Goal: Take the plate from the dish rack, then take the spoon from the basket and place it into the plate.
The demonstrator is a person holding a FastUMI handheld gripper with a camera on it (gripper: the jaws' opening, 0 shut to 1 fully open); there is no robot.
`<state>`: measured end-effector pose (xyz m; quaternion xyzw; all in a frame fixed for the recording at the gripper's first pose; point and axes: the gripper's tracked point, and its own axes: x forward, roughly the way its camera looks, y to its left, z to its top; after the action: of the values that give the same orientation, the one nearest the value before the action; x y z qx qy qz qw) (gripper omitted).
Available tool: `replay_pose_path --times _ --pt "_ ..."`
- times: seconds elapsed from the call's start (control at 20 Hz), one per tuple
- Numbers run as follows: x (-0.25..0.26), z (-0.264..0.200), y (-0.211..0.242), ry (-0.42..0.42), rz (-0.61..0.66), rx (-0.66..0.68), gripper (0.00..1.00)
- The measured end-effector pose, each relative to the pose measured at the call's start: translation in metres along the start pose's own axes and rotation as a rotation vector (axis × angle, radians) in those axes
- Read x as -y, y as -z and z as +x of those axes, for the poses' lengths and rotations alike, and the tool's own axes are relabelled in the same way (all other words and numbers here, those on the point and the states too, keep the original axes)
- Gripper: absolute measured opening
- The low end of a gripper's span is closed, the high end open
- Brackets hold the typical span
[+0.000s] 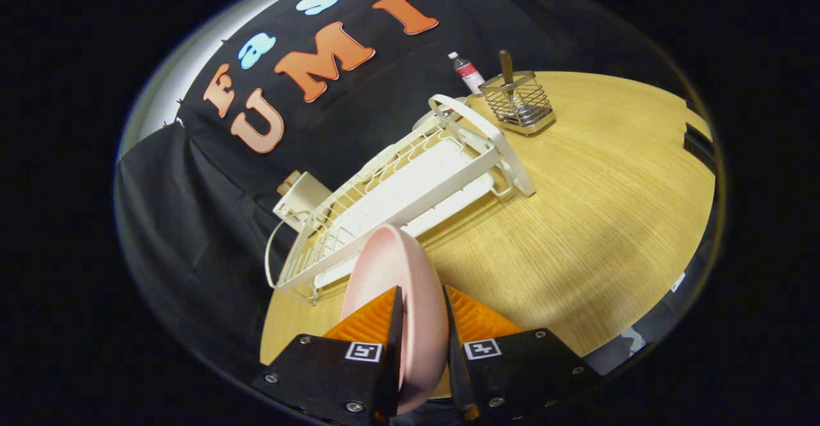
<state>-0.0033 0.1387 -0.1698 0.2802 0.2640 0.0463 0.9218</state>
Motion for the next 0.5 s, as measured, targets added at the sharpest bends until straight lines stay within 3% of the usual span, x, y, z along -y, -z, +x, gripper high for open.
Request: replay_pose_path --times 0.25,0.3,0.45,0.5 --pt "0.015 -0.004 -0.019 0.044 -0.072 0.044 0.39" --pt "0.017 -0.005 -0.023 0.055 -0.095 0.055 0.46" --pt "0.027 -0.006 -0.043 0.099 -0.191 0.096 0.50" --pt "0.030 -0.006 -0.051 0.110 -0.223 0.113 0.56"
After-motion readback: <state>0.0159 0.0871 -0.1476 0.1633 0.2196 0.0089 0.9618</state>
